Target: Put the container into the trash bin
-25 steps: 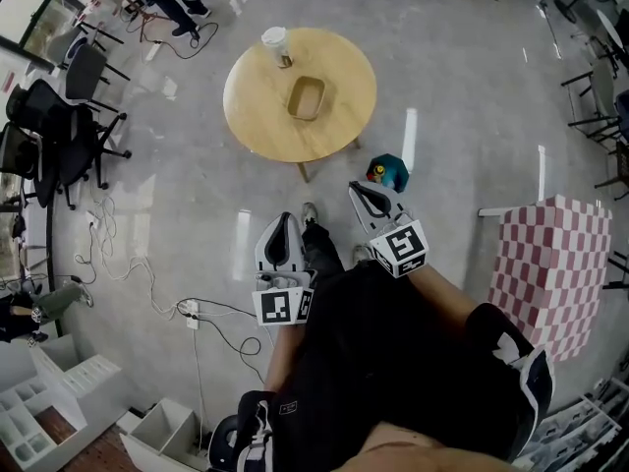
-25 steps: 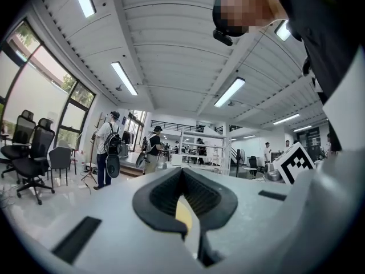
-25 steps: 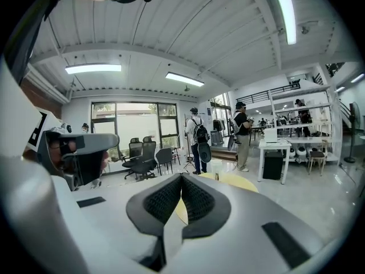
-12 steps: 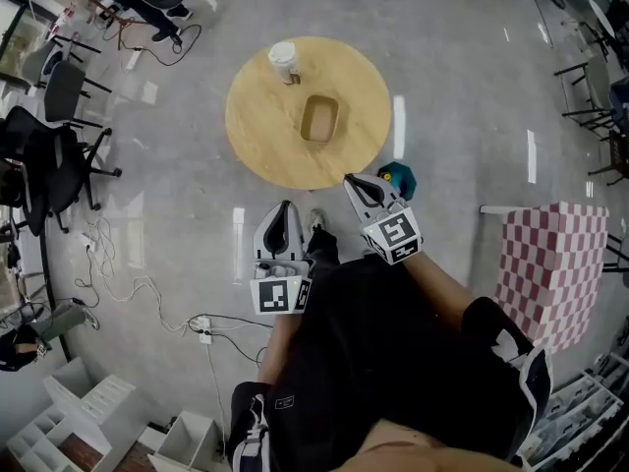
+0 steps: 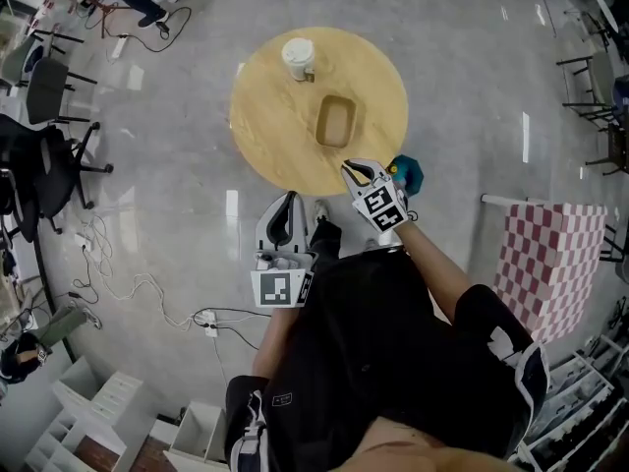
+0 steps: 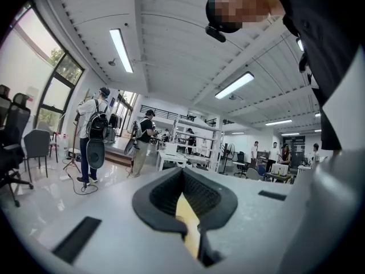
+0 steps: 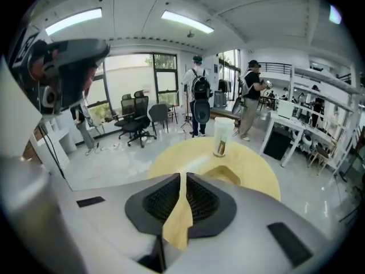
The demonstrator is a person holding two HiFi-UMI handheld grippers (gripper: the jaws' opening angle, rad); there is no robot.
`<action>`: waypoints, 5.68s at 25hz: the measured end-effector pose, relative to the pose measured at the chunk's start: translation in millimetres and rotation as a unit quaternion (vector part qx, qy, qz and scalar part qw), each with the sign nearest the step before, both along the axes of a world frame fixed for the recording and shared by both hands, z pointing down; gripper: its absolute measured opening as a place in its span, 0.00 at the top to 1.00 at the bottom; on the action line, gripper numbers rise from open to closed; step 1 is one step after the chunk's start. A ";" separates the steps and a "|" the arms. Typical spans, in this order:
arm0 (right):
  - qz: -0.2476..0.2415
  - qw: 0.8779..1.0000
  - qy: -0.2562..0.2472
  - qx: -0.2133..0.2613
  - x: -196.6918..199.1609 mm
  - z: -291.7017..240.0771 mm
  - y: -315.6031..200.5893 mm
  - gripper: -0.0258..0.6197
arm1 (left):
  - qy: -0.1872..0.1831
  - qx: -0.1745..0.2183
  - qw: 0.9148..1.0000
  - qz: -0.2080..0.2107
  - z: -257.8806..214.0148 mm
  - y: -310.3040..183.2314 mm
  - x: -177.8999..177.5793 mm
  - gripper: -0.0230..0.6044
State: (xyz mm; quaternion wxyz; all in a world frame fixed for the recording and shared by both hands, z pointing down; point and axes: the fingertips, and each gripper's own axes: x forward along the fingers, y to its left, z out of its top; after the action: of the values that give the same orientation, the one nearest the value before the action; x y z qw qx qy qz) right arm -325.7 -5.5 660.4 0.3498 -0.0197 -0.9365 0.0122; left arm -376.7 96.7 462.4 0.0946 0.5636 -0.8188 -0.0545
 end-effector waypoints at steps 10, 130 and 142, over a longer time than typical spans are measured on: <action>-0.094 0.980 0.162 0.069 -43.7 114.9 -10.9 0.75 | 0.027 -0.010 0.999 0.020 17.9 -22.4 -47.1 0.95; 0.386 0.902 0.084 -0.174 295.9 191.6 -211.1 0.68 | 0.057 -0.079 0.950 0.296 82.5 -300.7 234.4 0.95; 0.408 0.895 0.078 -0.165 313.5 177.8 -209.2 0.86 | 0.055 -0.069 0.950 0.299 72.9 -298.6 243.5 0.95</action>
State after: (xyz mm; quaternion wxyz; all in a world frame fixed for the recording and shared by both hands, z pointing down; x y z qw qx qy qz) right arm -12.2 -214.6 838.2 0.3779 0.3078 -0.8165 0.3095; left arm -133.2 -201.9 535.3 0.1895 0.7709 -0.6081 0.0020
